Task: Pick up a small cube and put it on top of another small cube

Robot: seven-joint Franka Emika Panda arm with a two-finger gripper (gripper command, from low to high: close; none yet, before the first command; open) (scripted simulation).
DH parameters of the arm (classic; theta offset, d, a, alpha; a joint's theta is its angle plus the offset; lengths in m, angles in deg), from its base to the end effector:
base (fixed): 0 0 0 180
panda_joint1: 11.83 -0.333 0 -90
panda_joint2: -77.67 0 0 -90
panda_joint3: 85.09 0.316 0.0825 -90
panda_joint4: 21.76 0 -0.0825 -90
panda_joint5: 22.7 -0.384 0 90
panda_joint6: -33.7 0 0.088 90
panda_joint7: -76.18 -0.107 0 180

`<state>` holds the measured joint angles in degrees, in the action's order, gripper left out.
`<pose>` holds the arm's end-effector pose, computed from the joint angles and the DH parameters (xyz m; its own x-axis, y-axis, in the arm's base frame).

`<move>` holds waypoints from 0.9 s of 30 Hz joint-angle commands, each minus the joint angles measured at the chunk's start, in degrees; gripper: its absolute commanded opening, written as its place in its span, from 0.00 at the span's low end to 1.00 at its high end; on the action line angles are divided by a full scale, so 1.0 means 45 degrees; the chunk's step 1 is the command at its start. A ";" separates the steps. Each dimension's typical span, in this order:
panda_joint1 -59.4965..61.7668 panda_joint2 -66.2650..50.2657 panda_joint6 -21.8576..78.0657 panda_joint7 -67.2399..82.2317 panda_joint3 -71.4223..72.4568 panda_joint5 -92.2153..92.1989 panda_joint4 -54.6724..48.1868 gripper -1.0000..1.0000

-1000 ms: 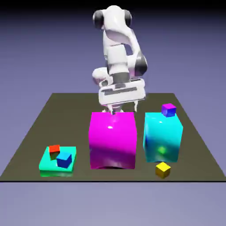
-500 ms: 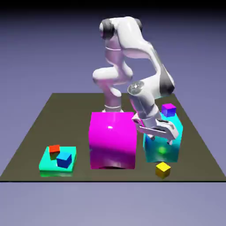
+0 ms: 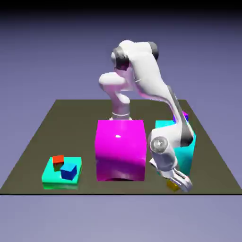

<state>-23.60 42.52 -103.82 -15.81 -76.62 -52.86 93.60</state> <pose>0.5368 0.2039 0.1307 -0.1764 -0.9338 -0.3114 -0.9475 0.0754 0.3108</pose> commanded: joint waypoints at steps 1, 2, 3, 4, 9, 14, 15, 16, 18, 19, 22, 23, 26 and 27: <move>-0.0087 0.0462 0.0478 -0.0062 -0.0251 0.0029 0.0025 0.00; -0.0173 0.0923 0.0949 -0.0112 -0.0501 0.0041 0.0050 0.00; -0.0320 0.1270 0.1283 -0.0008 -0.0583 0.0108 0.0025 0.00; -0.0414 0.1301 0.1388 0.0548 -0.0220 0.0141 -0.0115 0.00; 0.0616 0.1671 0.3068 0.3316 0.1370 -0.0875 -0.0588 0.00; 0.1753 0.2374 0.5036 0.6085 0.3130 -0.1739 -0.0976 0.00; 0.1981 0.2515 0.5430 0.6639 0.3483 -0.1912 -0.1054 0.00; 0.2208 0.2656 0.5824 0.7192 0.3835 -0.2084 -0.1132 0.00; 0.2599 0.3237 0.6630 0.7807 0.4445 -0.2083 -0.1111 0.00; 0.2756 0.3699 0.7040 0.7829 0.4693 -0.1882 -0.0999 0.00; 0.3226 0.5083 0.8273 0.7895 0.5438 -0.1281 -0.0662 0.00; 0.3315 0.5545 0.8594 0.7757 0.5608 -0.0999 -0.0519 0.00; 0.3406 0.6929 0.9330 0.6932 0.5923 0.0060 -0.0011 0.00; 0.3436 0.7390 0.9576 0.6658 0.6028 0.0413 0.0159 0.00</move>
<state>-8.49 75.77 -60.75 14.16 -49.50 -51.13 94.31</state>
